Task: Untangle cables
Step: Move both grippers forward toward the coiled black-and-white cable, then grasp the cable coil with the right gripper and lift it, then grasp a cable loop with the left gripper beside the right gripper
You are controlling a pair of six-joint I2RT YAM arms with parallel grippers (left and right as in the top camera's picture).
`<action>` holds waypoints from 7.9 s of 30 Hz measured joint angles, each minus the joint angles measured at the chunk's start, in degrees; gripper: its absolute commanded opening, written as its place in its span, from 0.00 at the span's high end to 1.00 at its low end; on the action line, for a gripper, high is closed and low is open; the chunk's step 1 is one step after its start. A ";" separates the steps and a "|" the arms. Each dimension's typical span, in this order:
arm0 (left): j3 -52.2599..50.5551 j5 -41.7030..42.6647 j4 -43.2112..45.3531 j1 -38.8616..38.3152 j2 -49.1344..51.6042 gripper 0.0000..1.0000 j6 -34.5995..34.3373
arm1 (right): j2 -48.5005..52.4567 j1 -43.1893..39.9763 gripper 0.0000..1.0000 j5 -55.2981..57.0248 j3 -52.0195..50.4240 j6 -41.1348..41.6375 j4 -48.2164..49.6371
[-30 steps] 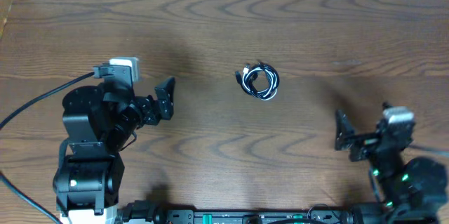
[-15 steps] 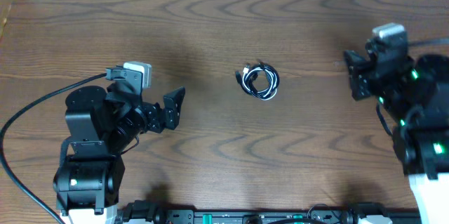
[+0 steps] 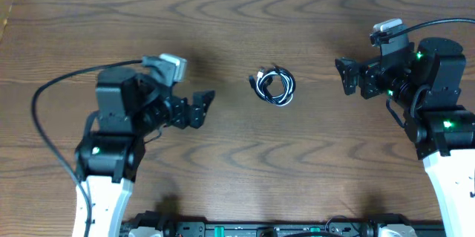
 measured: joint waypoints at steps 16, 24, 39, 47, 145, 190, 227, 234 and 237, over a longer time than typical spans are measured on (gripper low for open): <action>0.00 7.26 1.51 -1.33 -2.91 0.02 -1.49 | -2.89 -0.04 0.01 14.08 7.17 7.06 -9.97; 0.00 0.28 10.34 -1.36 -2.40 0.02 -13.97 | 5.42 -0.37 0.01 19.04 25.33 9.35 -24.37; 0.04 0.15 18.73 -8.94 12.24 0.01 -12.24 | 28.17 -0.37 0.01 12.79 35.45 9.77 -38.99; 0.04 0.13 19.17 -13.18 19.39 0.01 -9.46 | 29.99 -0.37 0.12 10.99 35.50 9.66 -41.09; 0.04 2.73 1.81 -6.58 21.31 0.01 0.37 | 56.48 19.47 0.99 10.64 43.10 14.08 -31.98; -0.20 24.46 34.75 -7.19 30.27 0.02 -14.99 | 42.86 11.50 0.99 -23.32 45.94 1.05 -39.71; -0.28 24.55 43.32 -7.43 30.27 0.92 -21.90 | 42.84 11.50 0.99 -27.34 45.94 -0.35 -40.00; -0.28 24.63 43.32 -7.15 30.27 0.92 -21.92 | 42.84 11.52 0.99 -26.03 45.94 -1.03 -40.39; -0.28 25.20 43.28 -6.62 29.97 0.92 -22.16 | 42.84 11.85 0.99 -22.69 45.94 0.31 -40.33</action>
